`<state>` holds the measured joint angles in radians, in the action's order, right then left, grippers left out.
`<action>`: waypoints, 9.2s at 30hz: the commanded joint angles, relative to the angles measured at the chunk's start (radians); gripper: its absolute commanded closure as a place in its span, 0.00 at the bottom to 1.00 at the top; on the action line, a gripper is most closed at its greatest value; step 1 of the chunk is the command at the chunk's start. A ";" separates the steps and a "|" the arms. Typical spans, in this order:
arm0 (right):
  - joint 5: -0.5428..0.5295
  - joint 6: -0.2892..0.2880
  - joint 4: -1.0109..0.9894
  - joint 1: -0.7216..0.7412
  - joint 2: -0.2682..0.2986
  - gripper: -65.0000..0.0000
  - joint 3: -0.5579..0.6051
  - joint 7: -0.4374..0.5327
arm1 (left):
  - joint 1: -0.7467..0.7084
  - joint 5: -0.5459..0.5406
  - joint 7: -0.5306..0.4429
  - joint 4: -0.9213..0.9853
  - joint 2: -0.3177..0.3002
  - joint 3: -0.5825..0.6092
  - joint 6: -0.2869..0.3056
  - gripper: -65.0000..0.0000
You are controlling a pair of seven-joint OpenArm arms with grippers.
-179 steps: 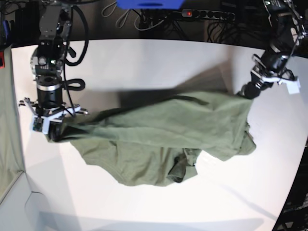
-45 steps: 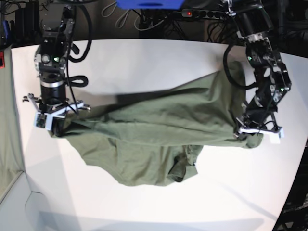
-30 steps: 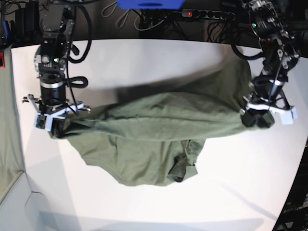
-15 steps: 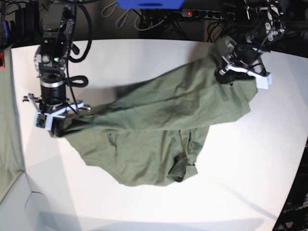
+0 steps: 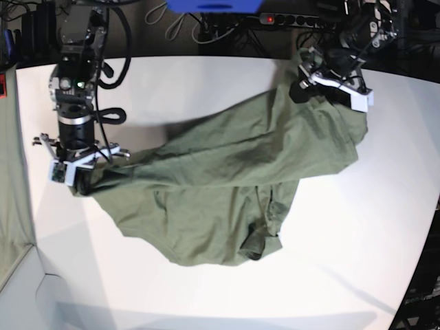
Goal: Layout the t-shirt on the table in an organized manner, then fold the t-shirt properly
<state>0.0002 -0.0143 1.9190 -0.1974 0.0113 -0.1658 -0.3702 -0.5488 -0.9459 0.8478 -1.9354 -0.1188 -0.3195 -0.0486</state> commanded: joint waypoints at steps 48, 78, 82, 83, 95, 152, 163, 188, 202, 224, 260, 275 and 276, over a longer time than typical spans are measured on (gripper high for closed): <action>0.001 0.001 0.018 0.013 0.003 1.00 -0.001 0.030 | 0.212 -0.015 -0.011 -0.074 -0.315 0.682 -0.001 1.00; 0.004 0.001 0.014 0.465 0.032 1.00 0.002 -0.206 | 0.932 -0.028 -0.020 0.232 -0.305 0.201 0.005 1.00; 0.004 0.001 -0.019 0.594 0.080 1.00 0.002 -0.253 | 1.130 -0.028 -0.022 0.351 -0.305 0.230 0.005 1.00; 0.004 0.001 -0.039 0.623 0.092 1.00 0.002 -0.258 | 1.185 -0.028 -0.023 0.386 -0.305 0.230 0.005 1.00; 0.005 0.001 -0.183 0.965 0.174 1.00 -0.004 -0.261 | 1.573 -0.017 -0.123 0.664 -0.223 0.233 0.005 0.99; 0.001 0.001 -0.028 -0.150 0.016 0.57 0.015 -0.043 | 0.204 -0.144 -0.058 0.351 -0.250 0.023 0.005 0.66; 0.001 0.001 -0.020 -0.156 0.017 0.57 0.005 -0.043 | 0.167 -0.144 -0.060 0.250 -0.273 -0.079 0.005 0.65; 0.001 0.000 -0.029 -0.147 0.017 0.57 0.015 -0.049 | 0.237 0.244 -0.069 0.162 -0.084 -0.165 0.005 0.29; 0.001 0.000 -0.031 -0.146 0.017 0.57 0.008 -0.049 | 0.345 0.247 -0.061 0.247 -0.088 -0.166 0.003 0.59; 0.001 0.000 -0.031 -0.144 0.017 0.57 0.015 -0.048 | 0.344 0.374 -0.069 0.268 -0.038 -0.166 0.003 0.59; 0.001 0.000 -0.031 -0.144 0.017 0.57 0.012 -0.048 | 0.387 0.371 -0.072 0.337 -0.043 -0.091 0.003 0.86; 0.001 0.000 -0.031 -0.142 0.017 0.57 0.015 -0.046 | 0.312 0.368 -0.072 0.081 -0.038 -0.092 0.003 1.00; 0.001 0.000 -0.031 -0.138 0.017 0.57 0.015 -0.046 | 0.302 0.368 -0.072 0.058 -0.038 -0.092 0.003 1.00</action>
<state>-0.0032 -0.0116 1.8717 -0.3462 0.0219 -0.1497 -0.4438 -0.2523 -0.5720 0.7959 -1.8549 -0.1493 -0.4076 -0.0490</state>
